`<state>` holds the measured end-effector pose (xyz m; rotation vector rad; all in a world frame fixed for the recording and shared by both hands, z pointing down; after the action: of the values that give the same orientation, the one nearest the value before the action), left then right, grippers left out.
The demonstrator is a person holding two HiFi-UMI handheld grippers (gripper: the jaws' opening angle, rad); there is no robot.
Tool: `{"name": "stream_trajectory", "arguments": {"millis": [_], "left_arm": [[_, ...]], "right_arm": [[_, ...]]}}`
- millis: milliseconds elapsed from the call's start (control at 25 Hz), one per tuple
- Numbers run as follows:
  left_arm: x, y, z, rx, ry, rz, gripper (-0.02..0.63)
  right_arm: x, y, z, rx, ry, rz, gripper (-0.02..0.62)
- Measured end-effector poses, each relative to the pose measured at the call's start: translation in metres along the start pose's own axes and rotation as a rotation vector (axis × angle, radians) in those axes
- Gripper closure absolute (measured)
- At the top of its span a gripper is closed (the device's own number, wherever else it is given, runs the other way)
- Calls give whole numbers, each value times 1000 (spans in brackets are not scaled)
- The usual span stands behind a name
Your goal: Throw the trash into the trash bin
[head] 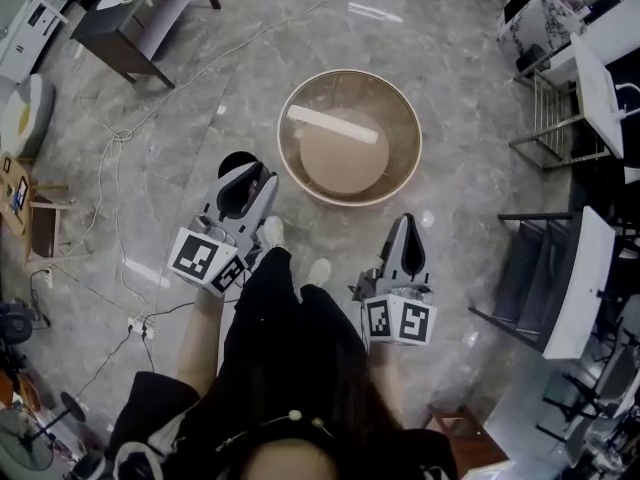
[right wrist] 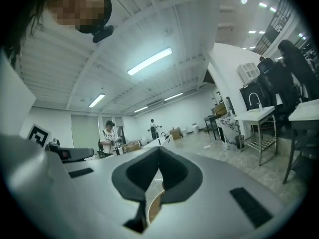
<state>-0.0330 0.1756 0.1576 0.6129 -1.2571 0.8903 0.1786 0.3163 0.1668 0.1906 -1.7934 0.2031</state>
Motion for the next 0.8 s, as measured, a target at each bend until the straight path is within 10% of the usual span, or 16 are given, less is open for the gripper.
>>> {"name": "stream_trajectory", "arguments": {"millis": [400,800], "left_arm": [[-35,7,-29,-20,-164,-124,534],[-40,19,-24,-19,-150,-143,554]], "right_arm": [[-48,40,-9,82,23,-126,592],[-48,36,21,64,96,-110,594]]}}
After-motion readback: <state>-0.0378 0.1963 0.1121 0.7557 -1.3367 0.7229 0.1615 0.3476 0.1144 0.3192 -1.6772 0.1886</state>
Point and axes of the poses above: the fingertips, and each gripper's own axes: y backward along the fingers, z to its left, x out of its underside, the point moved 3 cm from there along y, backward along the fingers, and after that the axes turned 2 degrees about y, right-handed, at the moved point
